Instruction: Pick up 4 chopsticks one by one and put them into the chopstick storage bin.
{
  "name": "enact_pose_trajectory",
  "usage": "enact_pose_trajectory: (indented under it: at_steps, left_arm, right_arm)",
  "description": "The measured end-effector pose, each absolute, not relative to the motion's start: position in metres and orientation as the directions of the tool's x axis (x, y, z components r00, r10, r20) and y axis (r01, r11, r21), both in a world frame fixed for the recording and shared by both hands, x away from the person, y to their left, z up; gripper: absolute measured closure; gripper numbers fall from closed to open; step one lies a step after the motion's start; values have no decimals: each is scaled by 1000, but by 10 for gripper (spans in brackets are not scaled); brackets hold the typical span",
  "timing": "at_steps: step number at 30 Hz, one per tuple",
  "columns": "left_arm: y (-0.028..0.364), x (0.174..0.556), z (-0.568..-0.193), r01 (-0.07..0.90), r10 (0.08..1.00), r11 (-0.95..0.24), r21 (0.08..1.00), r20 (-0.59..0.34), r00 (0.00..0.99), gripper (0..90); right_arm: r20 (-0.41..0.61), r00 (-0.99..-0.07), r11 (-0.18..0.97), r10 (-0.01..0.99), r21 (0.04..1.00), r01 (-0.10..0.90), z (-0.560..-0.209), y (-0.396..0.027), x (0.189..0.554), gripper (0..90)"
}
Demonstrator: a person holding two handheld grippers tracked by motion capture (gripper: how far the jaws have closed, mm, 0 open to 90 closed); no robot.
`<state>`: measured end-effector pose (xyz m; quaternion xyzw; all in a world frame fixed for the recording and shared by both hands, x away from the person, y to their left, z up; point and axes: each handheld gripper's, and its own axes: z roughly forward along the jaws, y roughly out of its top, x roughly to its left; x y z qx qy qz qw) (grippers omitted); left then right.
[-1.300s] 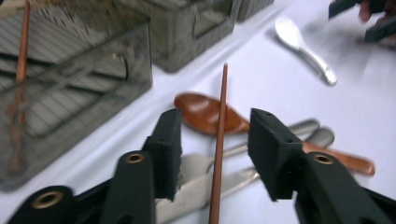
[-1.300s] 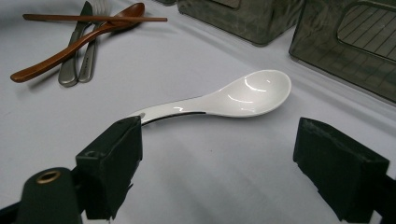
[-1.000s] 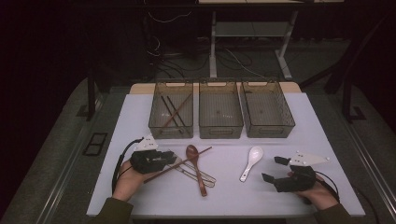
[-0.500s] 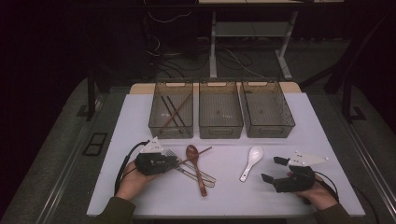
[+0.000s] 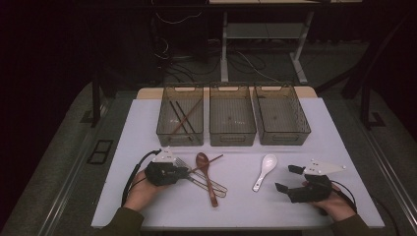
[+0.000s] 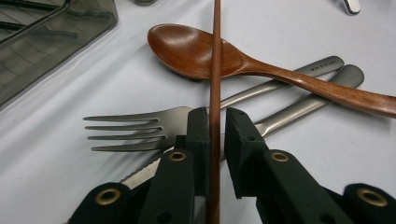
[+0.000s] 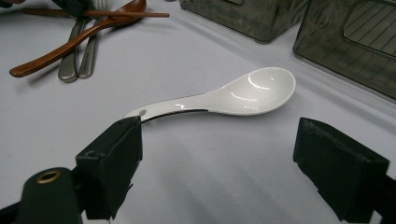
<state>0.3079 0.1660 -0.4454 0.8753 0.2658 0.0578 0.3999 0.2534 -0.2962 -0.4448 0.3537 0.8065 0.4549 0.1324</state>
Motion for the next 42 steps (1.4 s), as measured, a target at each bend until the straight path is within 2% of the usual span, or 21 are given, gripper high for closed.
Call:
enact_pose_trajectory:
  at_steps: [22, 42]
  left_arm:
    - [166, 308, -445, 406, 496, -560, 723, -101, 863, 834]
    - [167, 302, -425, 403, 518, -491, 772, -114, 848, 835]
  right_arm:
    - [108, -716, 337, 690, 827, 450, -445, -296, 253, 153]
    - [110, -718, 338, 688, 826, 451, -445, -296, 253, 153]
